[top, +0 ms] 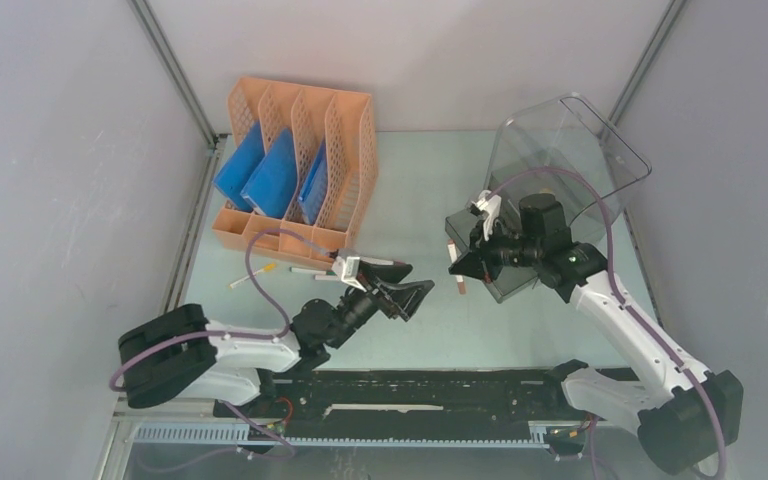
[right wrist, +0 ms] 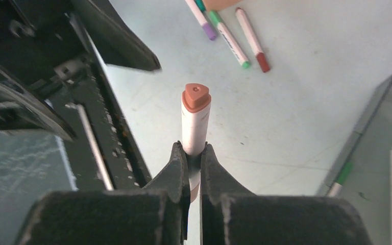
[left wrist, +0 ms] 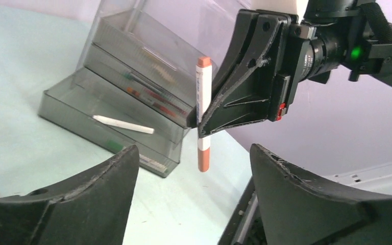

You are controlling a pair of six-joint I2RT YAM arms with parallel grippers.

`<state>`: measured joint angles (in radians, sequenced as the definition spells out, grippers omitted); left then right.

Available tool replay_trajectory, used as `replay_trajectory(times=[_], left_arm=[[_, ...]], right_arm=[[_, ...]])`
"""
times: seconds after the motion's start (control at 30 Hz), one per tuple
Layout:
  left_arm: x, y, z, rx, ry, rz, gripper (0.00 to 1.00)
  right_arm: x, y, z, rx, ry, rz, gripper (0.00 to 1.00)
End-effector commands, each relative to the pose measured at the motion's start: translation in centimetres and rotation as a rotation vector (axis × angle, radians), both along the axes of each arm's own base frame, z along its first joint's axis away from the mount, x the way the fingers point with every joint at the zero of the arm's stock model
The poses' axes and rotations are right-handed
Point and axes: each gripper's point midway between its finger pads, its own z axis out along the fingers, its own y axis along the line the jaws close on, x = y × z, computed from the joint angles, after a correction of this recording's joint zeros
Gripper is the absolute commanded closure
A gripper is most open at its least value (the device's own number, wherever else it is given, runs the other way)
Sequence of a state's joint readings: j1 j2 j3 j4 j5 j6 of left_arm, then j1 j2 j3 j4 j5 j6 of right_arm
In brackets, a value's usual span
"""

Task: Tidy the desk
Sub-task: Pick up the stationery from the center of the board, then place the stationery in the drawer.

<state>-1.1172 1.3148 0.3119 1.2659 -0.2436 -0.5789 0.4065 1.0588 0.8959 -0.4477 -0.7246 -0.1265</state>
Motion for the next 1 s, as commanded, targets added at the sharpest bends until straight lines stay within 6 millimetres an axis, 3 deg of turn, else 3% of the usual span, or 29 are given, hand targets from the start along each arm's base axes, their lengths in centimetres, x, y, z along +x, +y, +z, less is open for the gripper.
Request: replay_trajectory(times=[0.0, 0.1, 0.3, 0.5, 0.7, 0.97], left_arm=[[0.7, 3.0, 0.0, 0.069, -0.083, 0.120, 0.11], [1.0, 5.0, -0.3, 0.091, -0.082, 0.187, 0.01], [1.8, 8.7, -2.1, 0.149, -0.029, 0.319, 0.00], [1.9, 10.8, -3.0, 0.180, -0.013, 0.374, 0.00], [1.9, 12.1, -3.8, 0.186, 0.006, 0.409, 0.00], [1.8, 12.8, -4.3, 0.186, 0.015, 0.425, 0.00]], right_arm=[[1.1, -1.8, 0.2, -0.156, -0.197, -0.016, 1.00], [2.5, -3.3, -0.7, -0.256, -0.242, -0.078, 1.00], [5.5, -6.7, -2.6, -0.444, -0.282, -0.231, 1.00], [8.0, -9.7, -5.1, -0.590, -0.244, -0.362, 1.00], [9.3, -11.1, -6.8, -0.657, -0.202, -0.442, 0.98], [9.9, -11.5, -9.0, -0.709, -0.150, -0.452, 0.94]])
